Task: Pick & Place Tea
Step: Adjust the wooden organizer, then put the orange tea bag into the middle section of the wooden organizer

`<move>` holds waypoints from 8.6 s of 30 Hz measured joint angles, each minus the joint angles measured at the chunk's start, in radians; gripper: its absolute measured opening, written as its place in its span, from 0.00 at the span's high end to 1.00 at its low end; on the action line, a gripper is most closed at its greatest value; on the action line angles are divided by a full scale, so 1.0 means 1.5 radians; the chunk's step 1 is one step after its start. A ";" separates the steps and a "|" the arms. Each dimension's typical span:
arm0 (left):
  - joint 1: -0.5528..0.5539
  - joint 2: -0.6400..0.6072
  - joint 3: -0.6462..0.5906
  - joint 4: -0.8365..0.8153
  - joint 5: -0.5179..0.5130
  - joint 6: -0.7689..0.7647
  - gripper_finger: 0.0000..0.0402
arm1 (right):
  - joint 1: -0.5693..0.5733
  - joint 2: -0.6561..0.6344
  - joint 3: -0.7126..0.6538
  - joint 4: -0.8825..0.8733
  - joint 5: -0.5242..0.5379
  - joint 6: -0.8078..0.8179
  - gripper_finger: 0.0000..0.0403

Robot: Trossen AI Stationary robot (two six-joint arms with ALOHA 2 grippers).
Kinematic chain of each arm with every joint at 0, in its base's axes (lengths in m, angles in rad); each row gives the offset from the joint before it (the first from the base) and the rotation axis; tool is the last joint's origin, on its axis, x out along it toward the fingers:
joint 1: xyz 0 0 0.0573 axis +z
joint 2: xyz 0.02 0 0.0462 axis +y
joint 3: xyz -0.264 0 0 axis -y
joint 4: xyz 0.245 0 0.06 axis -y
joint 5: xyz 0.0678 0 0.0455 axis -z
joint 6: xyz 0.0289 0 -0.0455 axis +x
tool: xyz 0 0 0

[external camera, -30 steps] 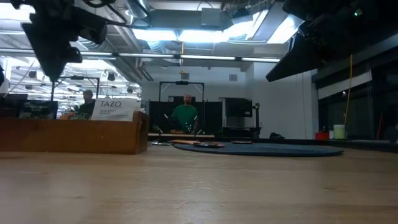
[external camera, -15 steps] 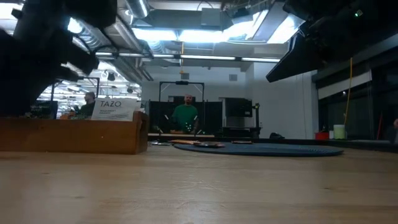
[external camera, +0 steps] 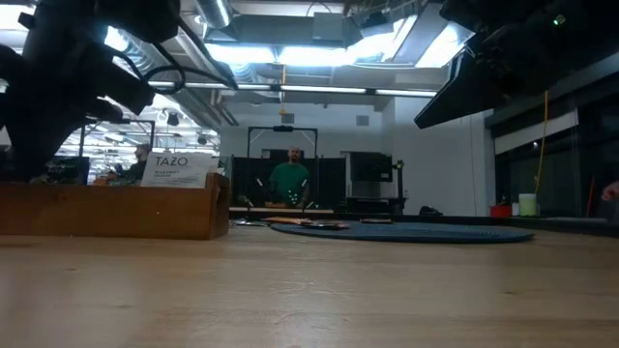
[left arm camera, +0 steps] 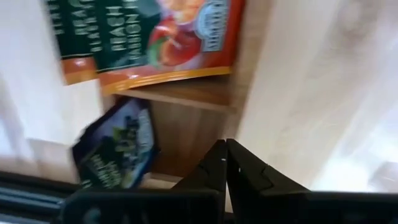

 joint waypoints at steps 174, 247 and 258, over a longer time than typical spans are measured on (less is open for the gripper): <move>0.436 0.283 0.184 0.536 0.074 0.381 0.99 | -0.567 0.311 0.126 0.192 -0.688 0.316 0.95; 0.505 -0.029 0.044 1.115 0.056 -0.172 0.90 | -0.587 0.015 0.126 0.501 -0.533 0.367 0.96; 0.505 -0.029 0.044 1.115 0.061 -0.157 0.99 | -0.585 0.015 0.126 0.500 -0.549 0.361 0.94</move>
